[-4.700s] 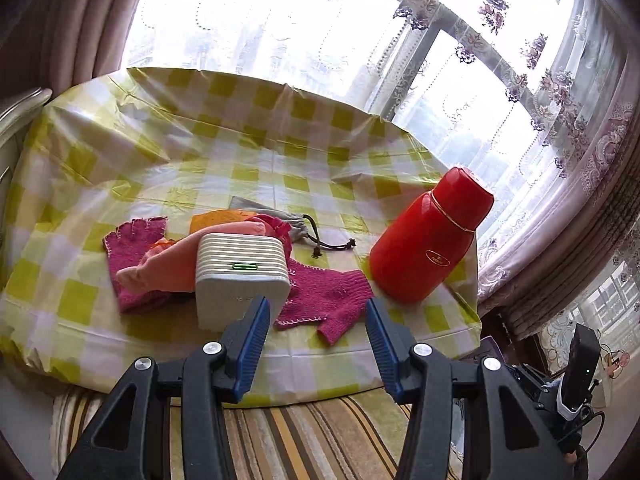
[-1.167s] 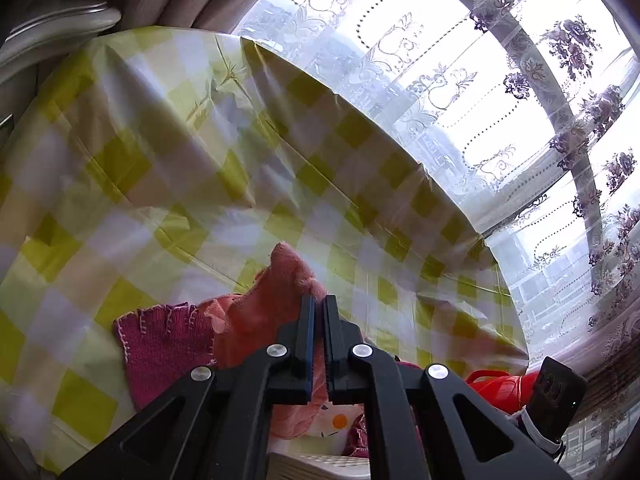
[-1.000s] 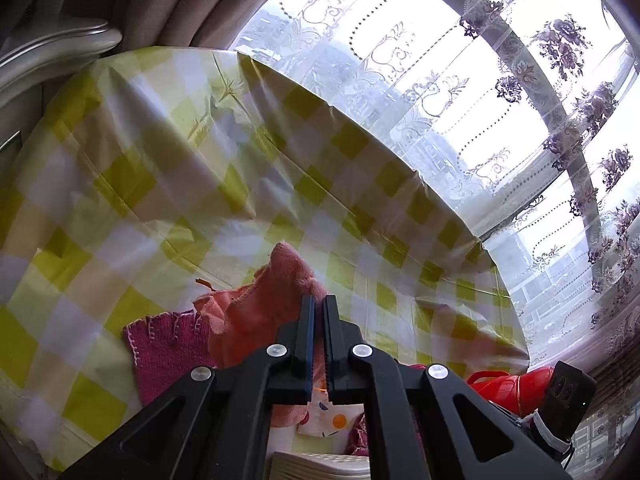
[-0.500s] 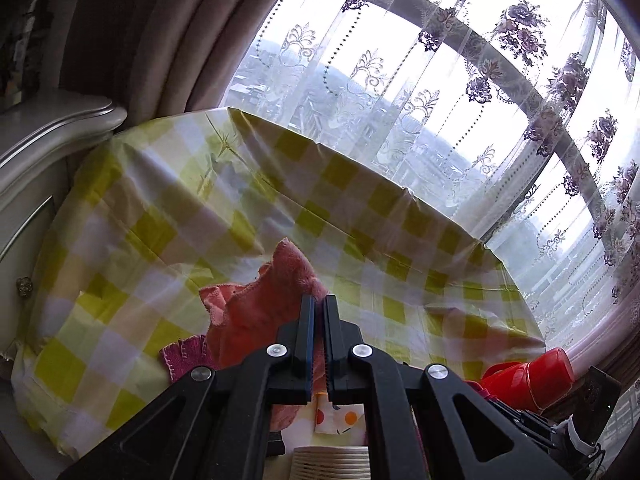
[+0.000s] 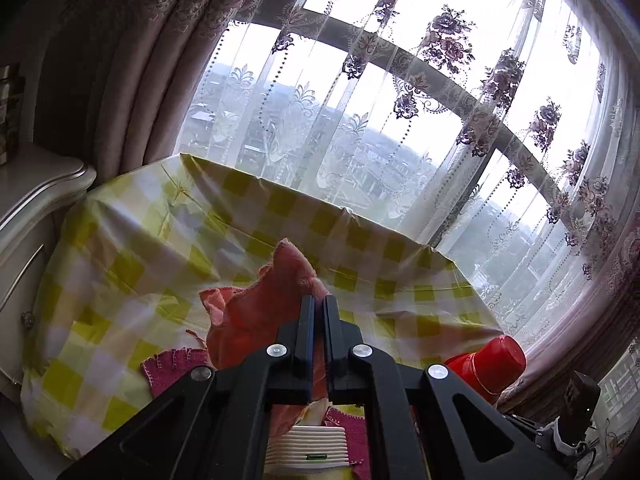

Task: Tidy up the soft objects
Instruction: 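Carry the pink cloth and pink pouch to the white box and release them inside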

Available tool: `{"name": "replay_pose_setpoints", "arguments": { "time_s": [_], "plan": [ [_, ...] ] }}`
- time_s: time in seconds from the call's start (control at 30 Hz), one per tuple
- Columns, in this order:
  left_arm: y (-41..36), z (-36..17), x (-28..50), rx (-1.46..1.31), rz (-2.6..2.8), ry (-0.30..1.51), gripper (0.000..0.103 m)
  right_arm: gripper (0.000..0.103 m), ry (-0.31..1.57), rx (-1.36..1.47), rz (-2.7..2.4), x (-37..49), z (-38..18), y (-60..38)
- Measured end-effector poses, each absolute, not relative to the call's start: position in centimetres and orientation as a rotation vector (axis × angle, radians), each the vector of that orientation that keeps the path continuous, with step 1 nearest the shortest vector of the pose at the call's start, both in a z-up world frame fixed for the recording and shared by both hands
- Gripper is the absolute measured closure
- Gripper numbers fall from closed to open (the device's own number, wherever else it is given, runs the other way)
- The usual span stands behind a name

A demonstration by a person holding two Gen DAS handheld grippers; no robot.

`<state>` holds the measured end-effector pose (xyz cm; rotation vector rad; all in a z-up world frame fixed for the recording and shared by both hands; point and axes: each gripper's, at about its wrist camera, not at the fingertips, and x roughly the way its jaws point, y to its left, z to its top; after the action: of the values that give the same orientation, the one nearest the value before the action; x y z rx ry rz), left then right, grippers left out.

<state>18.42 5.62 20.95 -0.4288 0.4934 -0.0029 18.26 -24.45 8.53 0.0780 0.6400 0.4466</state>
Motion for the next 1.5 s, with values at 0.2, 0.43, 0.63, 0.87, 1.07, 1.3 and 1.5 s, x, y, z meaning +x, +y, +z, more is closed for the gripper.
{"name": "replay_pose_setpoints", "arguments": {
  "time_s": [0.2, 0.43, 0.63, 0.87, 1.07, 1.3, 1.5],
  "plan": [
    [1.6, 22.9, 16.9, -0.405, -0.113, 0.47, 0.099, 0.092, 0.605, 0.087, 0.382, 15.1, 9.7, -27.9],
    [-3.8, 23.5, 15.0, -0.371, -0.239, 0.479, 0.099, 0.092, 0.593, 0.107, 0.286, 11.0, 9.6, -32.6],
    [-9.3, 22.8, 13.3, -0.342, -0.359, 0.52, 0.099, 0.092, 0.607, 0.134, 0.203, 7.3, 8.2, -36.8],
    [-15.8, 21.3, 10.5, -0.296, -0.485, 0.583, 0.099, 0.092, 0.639, 0.154, 0.109, 3.2, 5.9, -40.8],
    [-21.3, 19.0, 8.0, -0.247, -0.577, 0.661, 0.099, 0.092, 0.655, 0.179, 0.032, 0.1, 4.0, -43.7],
    [-26.8, 15.9, 4.9, -0.167, -0.651, 0.746, 0.099, 0.092, 0.661, 0.202, -0.041, -3.2, 2.4, -45.9],
    [-31.2, 12.9, 3.2, -0.105, -0.698, 0.826, 0.099, 0.092, 0.668, 0.234, -0.095, -5.2, 1.3, -47.9]
  ]
}}
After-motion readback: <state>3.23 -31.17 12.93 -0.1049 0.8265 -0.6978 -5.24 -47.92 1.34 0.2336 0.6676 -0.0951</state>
